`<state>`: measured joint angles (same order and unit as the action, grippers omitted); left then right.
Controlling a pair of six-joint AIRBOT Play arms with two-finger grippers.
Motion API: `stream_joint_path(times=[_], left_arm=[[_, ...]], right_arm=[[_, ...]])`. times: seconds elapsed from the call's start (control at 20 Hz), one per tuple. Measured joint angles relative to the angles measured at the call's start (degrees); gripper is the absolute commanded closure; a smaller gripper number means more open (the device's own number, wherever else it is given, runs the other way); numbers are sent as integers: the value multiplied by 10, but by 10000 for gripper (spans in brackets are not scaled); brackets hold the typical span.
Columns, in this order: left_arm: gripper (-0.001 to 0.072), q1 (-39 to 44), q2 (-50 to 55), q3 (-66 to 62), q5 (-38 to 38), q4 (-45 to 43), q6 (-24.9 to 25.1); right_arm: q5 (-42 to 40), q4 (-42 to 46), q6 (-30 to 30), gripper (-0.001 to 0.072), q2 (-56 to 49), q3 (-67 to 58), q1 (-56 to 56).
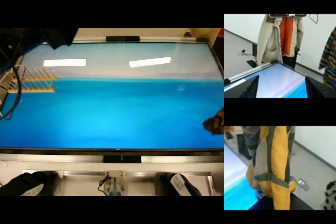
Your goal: Fold the shirts.
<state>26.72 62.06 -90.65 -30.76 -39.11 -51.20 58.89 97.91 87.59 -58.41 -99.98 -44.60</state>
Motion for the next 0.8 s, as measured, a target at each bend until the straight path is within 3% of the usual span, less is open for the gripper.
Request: stream_joint_path(times=[0.45, 0.8], left_arm=[[6, 0, 0, 0, 0, 0, 0], [6, 0, 0, 0, -36, 0, 0]], right_arm=[[-82, -72, 24, 661, -11, 0, -212], [-121, -101, 44, 661, -34, 0, -309]])
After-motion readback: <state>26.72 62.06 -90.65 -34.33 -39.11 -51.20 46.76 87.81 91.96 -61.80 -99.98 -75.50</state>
